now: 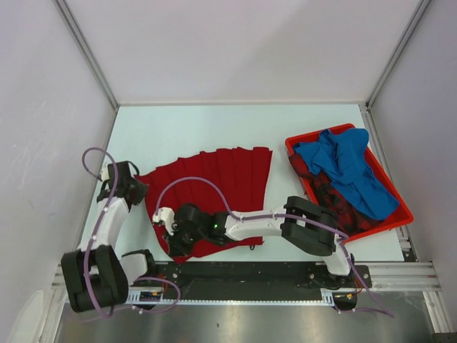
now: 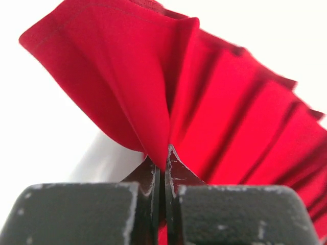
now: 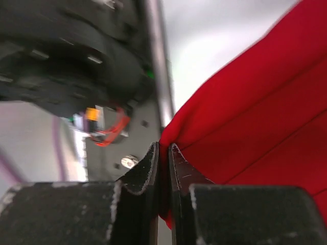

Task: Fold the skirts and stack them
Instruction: Fold the skirt at the center of the board.

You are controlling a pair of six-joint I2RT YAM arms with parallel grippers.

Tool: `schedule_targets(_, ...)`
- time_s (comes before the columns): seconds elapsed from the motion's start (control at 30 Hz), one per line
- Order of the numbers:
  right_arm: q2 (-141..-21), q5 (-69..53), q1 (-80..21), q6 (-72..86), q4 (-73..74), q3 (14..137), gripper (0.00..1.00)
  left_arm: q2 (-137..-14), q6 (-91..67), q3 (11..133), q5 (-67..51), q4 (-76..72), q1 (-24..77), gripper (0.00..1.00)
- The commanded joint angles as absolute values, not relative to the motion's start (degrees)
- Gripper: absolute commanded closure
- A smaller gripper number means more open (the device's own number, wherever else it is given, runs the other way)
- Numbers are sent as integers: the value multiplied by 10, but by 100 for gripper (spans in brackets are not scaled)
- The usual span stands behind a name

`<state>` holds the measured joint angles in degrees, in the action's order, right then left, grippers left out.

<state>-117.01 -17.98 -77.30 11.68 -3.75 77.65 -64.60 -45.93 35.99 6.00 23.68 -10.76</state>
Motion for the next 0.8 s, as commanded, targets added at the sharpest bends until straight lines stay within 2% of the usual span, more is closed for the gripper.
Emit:
schedule_targets(0.0,-1132,-302,-778,155,-56,796,100,-578,-450,338,5,107,-118,100)
schedule_targets(0.17,-1100,-228,-758,175,-11,769,100,-612,-448,370,-53,85,-82,100)
schedule_targets(0.33,-1028,-180,-737,182,-4,710,100,-661,-448,425,-33,70,32,100)
schedule_targets(0.77,-831,-48,-693,261,27,528,100,-827,-461,571,-24,43,217,100)
